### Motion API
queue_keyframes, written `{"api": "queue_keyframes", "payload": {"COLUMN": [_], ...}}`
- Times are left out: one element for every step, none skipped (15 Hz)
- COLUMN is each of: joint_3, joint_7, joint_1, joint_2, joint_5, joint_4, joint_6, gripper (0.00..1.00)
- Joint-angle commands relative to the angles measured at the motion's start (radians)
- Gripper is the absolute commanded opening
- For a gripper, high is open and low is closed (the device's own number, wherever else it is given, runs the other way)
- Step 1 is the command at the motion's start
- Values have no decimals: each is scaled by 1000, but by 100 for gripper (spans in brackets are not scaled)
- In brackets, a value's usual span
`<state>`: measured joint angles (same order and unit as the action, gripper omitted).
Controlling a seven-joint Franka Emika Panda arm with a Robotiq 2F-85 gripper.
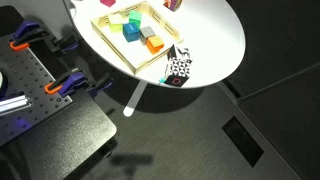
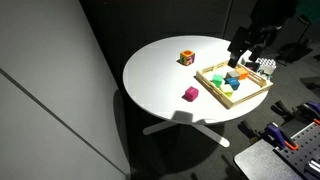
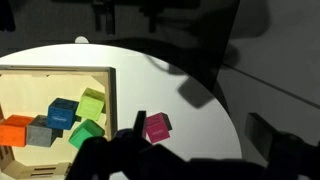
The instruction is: Remove the blue block from the crate and put it on the table
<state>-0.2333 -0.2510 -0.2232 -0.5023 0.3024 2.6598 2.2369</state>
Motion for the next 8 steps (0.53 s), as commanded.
{"api": "queue_keyframes", "payload": {"joint_3": [4,4,4,4,4,5,7,7], "joint_7": [-2,-2,-2,-2,-2,-5,-8,-14], "joint_1": [-4,-4,-4,-4,-4,1,7,15], "joint_2": [0,0,0,0,0,2,5,8], "joint_5": [-3,-3,-3,-3,-3,-6,-10,-19], "joint_4": [-1,-1,-1,-1,-1,-4,-8,-11], "joint_6": [-2,-2,-2,-2,-2,0,2,7], "gripper": [100,100,100,100,100,100,100,100]}}
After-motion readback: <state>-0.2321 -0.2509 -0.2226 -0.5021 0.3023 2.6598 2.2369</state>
